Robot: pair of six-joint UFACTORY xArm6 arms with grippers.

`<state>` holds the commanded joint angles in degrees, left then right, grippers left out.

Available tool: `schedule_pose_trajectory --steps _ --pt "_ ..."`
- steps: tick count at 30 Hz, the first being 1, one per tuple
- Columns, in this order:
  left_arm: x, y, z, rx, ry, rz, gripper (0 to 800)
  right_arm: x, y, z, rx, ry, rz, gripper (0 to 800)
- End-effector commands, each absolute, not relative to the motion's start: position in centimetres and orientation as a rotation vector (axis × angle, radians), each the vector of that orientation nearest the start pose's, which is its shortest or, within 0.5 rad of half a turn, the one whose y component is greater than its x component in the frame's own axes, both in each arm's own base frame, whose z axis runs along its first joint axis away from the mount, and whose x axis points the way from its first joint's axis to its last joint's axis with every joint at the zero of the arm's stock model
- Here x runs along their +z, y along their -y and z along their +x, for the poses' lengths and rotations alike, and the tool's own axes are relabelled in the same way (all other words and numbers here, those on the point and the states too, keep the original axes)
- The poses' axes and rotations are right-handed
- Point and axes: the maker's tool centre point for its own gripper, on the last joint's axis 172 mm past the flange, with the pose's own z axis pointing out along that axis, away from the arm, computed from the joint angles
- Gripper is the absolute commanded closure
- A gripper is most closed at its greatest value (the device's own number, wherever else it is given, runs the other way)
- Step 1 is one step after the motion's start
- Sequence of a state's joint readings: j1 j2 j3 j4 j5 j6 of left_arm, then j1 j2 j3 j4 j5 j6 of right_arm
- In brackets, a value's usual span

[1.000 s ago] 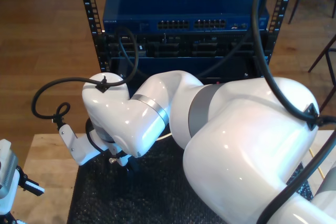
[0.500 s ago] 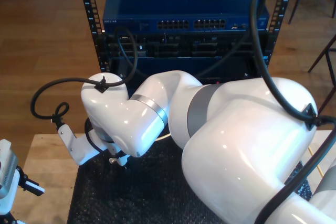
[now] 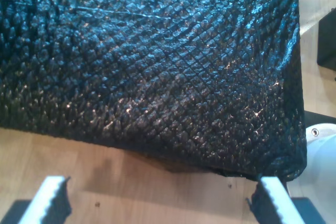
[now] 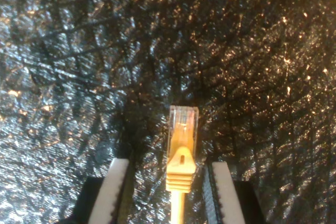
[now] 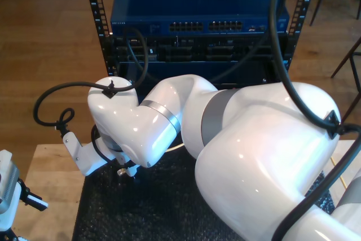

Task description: Grab the cable and plug it in

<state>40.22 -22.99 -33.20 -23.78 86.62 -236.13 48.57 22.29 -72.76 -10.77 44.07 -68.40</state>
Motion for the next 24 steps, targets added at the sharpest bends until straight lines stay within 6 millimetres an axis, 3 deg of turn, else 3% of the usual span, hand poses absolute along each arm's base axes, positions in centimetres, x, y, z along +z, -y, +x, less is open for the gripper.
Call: schedule_pose_trajectory --steps 7,12,24 --pt "17.22 -5.31 22.77 0.424 1.557 2.004 0 9.47 -41.68 40.11 0.128 -2.638 1.392 523" --pt "17.22 -5.31 22.77 0.424 1.557 2.004 0 9.47 -41.68 40.11 0.128 -2.638 1.392 594" --pt "17.22 -5.31 22.77 0.423 1.556 2.005 0 9.39 -41.65 40.11 0.126 -2.639 1.388 645"
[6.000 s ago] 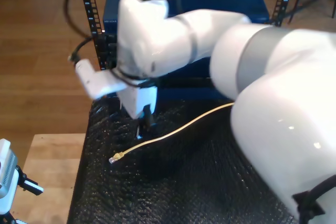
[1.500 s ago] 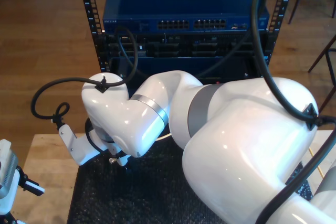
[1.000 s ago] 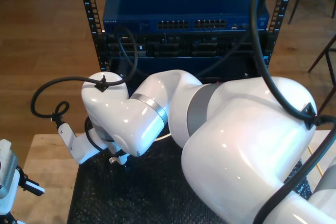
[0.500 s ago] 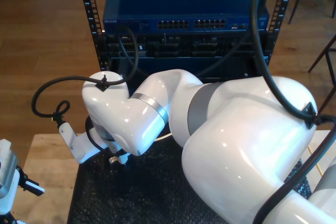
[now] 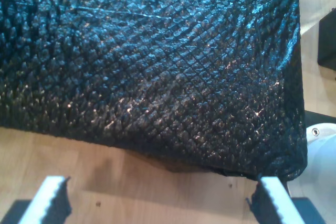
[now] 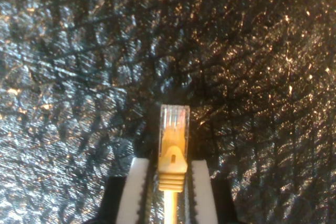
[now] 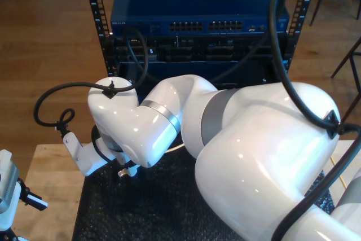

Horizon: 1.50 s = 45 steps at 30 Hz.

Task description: Grab the cable and plug it in

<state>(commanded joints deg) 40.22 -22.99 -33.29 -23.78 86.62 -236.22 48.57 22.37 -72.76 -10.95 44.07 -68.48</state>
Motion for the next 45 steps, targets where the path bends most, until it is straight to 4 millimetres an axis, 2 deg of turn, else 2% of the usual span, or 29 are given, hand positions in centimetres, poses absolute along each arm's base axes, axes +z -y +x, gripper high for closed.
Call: schedule_pose_trajectory --steps 3,5,11,15,20,25,32,35,38,45 --pt "17.2 -5.3 22.8 0.423 1.556 2.005 0 9.4 -41.7 40.1 0.126 -2.638 1.39 680" --pt "17.2 -5.3 22.8 0.423 1.556 2.005 0 9.3 -41.6 40.1 0.124 -2.638 1.392 740" --pt "17.3 -5.3 22.8 0.423 1.556 2.004 0 9.8 -41.6 40.3 0.138 -2.633 1.402 774" --pt "17.4 -5.3 22.8 0.424 1.557 2.003 0 11.4 -41.4 40.8 0.174 -2.617 1.431 790" --pt "17.8 -5.1 23.1 0.442 1.553 2.001 0 14.7 -39.3 42.7 0.242 -2.564 1.601 797" --pt "18.6 -3.9 23.6 0.498 1.524 1.978 0 17.3 -36.9 42.7 0.243 -2.576 1.74 797" --pt "20.1 -2.4 24.6 0.577 1.494 1.944 0 20.7 -33.3 41.7 0.321 -2.611 1.947 797" --pt "21.5 -1.2 25.2 0.623 1.493 1.914 0 22.6 -32.2 41.1 0.37 -2.625 1.995 797" --pt "22.9 0.0 25.8 0.648 1.507 1.878 0 24.0 -30.2 40.8 0.369 -2.608 2.055 797" --pt "24.6 3.5 27.1 0.619 1.513 1.831 0 27.5 -27.7 39.3 0.393 -2.586 2.105 797"
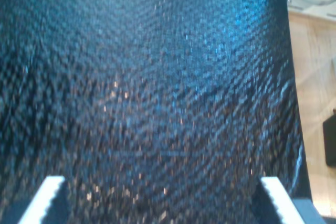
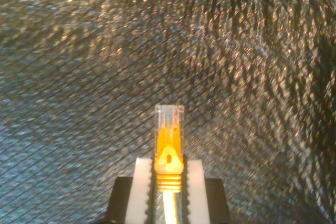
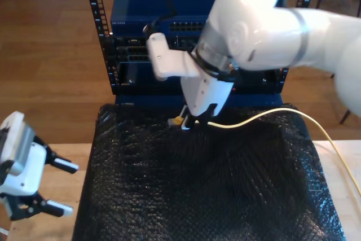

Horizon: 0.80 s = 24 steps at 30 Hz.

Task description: Grab the cable and plug it in

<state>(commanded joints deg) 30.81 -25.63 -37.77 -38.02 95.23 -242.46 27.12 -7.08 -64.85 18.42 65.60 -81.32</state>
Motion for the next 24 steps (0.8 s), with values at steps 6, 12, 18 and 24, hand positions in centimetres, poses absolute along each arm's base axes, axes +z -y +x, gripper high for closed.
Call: schedule_pose_trajectory --steps 6,12,18,24 --pt "26.6 7.6 28.8 0.652 1.497 1.776 0 30.6 -25.9 38.1 0.462 -2.557 2.219 798" --pt "28.4 11.2 30.1 0.686 1.507 1.718 0 33.6 -23.5 37.6 0.565 -2.484 2.285 798" --pt "29.0 14.5 31.3 0.701 1.544 1.699 0 35.1 -21.7 36.8 0.61 -2.403 2.38 798" --pt "29.5 17.4 31.7 0.676 1.595 1.687 0 36.5 -21.1 36.2 0.636 -2.38 2.386 798"
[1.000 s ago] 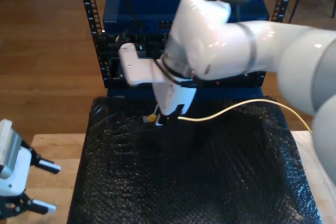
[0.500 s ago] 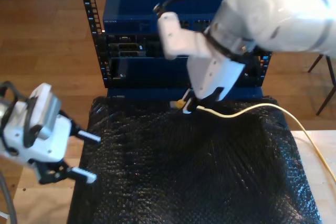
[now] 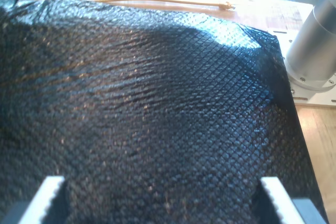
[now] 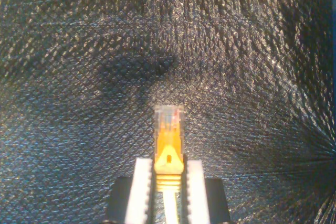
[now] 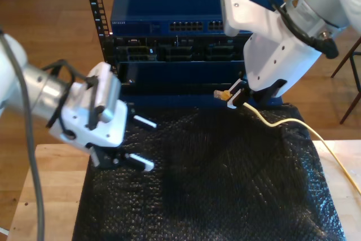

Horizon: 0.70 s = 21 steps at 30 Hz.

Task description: Grab the cable and plug it in

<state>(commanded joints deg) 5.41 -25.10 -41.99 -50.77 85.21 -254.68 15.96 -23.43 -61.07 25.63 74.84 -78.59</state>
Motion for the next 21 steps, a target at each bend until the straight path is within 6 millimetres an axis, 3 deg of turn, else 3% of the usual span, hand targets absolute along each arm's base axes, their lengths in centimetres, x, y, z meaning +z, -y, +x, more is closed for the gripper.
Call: schedule_pose_trajectory --steps 10,21 --pt "29.8 20.7 32.2 0.659 1.646 1.688 0 40.0 -19.8 36.3 -0.641 1.915 -2.067 798" --pt "32.1 23.9 33.6 0.684 1.695 1.683 0 40.9 -18.2 36.9 -0.67 1.87 -2.118 798"
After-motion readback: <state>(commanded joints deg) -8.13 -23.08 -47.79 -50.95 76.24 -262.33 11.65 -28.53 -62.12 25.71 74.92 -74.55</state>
